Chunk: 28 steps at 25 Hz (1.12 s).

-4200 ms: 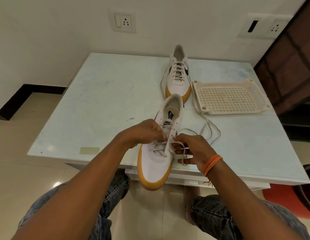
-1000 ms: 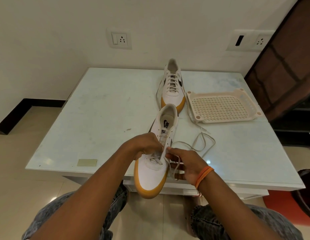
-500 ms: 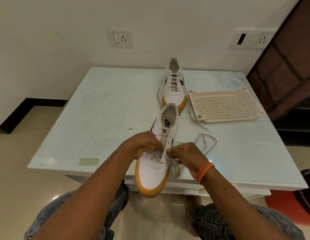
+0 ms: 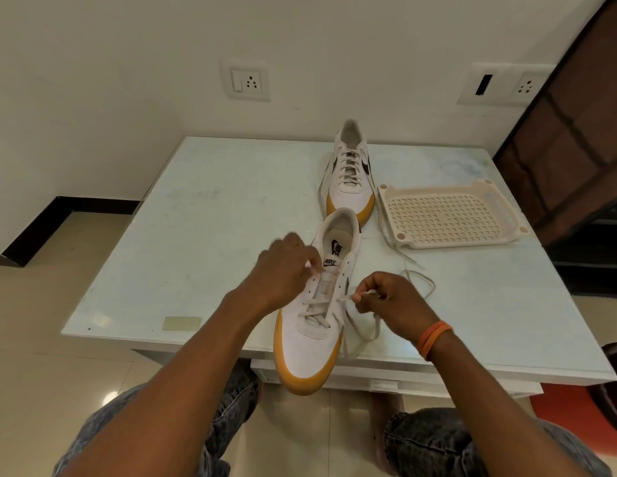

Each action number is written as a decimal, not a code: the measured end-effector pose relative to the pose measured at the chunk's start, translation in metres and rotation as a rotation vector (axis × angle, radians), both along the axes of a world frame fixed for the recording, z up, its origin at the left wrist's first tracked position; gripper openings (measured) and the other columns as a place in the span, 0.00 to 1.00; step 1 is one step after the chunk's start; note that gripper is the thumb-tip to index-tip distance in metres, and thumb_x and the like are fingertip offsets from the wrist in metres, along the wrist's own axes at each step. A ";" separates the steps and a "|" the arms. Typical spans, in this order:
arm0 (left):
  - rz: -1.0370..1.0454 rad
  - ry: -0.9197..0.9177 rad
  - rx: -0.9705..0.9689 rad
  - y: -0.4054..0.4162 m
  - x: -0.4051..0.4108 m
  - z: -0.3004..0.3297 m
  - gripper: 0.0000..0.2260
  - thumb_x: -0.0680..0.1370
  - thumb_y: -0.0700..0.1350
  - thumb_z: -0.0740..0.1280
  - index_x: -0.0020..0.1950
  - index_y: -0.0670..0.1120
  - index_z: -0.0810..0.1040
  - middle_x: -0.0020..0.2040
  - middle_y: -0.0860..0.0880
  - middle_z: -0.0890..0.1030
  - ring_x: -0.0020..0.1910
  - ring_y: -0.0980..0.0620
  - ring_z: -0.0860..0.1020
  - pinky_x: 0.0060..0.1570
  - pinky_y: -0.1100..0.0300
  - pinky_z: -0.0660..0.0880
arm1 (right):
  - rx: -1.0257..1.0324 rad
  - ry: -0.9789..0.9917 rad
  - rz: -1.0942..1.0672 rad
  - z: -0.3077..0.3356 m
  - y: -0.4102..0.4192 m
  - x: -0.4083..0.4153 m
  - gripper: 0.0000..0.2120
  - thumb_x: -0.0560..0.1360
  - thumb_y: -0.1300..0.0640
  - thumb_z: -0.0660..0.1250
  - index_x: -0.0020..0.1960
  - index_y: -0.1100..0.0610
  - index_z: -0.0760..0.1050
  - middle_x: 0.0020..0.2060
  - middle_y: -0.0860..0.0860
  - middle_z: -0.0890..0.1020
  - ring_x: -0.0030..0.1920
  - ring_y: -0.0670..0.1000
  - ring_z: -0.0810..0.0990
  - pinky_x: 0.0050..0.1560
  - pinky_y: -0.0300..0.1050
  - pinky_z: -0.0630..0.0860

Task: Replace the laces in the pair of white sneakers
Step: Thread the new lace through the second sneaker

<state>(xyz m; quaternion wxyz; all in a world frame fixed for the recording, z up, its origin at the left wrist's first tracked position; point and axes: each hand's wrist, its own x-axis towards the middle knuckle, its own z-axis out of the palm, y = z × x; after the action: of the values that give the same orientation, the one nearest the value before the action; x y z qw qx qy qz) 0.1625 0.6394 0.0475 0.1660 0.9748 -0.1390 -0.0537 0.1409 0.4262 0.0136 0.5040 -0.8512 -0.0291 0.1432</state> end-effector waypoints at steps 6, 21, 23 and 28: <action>-0.251 -0.144 0.280 -0.005 0.004 -0.007 0.20 0.73 0.39 0.71 0.61 0.56 0.76 0.73 0.53 0.67 0.70 0.48 0.62 0.61 0.48 0.61 | -0.039 -0.157 -0.201 0.005 -0.017 0.017 0.04 0.71 0.64 0.72 0.41 0.56 0.81 0.33 0.49 0.82 0.34 0.41 0.79 0.39 0.33 0.73; -0.136 -0.001 0.234 0.016 0.003 0.006 0.12 0.73 0.39 0.72 0.55 0.50 0.84 0.56 0.49 0.75 0.55 0.50 0.71 0.45 0.64 0.60 | -0.060 -0.404 -0.207 0.050 -0.031 0.110 0.12 0.70 0.64 0.74 0.51 0.51 0.83 0.47 0.48 0.84 0.49 0.47 0.82 0.53 0.34 0.76; -0.119 -0.002 0.206 0.016 0.004 0.005 0.11 0.73 0.38 0.72 0.53 0.49 0.84 0.55 0.48 0.75 0.54 0.50 0.71 0.44 0.64 0.61 | -0.320 -0.427 -0.255 0.028 -0.044 0.102 0.17 0.69 0.61 0.76 0.57 0.54 0.81 0.55 0.53 0.80 0.56 0.53 0.78 0.57 0.38 0.73; -0.088 -0.019 0.138 0.012 0.004 -0.003 0.10 0.72 0.37 0.73 0.49 0.50 0.84 0.52 0.49 0.74 0.52 0.50 0.70 0.46 0.63 0.63 | -0.571 0.103 -0.427 -0.036 -0.084 0.047 0.18 0.71 0.51 0.74 0.53 0.61 0.75 0.51 0.57 0.78 0.52 0.59 0.78 0.48 0.45 0.71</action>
<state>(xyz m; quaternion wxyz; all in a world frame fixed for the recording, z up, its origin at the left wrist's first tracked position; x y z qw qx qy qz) 0.1666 0.6509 0.0445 0.0943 0.9774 -0.1790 -0.0613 0.1877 0.3424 -0.0226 0.2655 -0.9362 0.2162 0.0796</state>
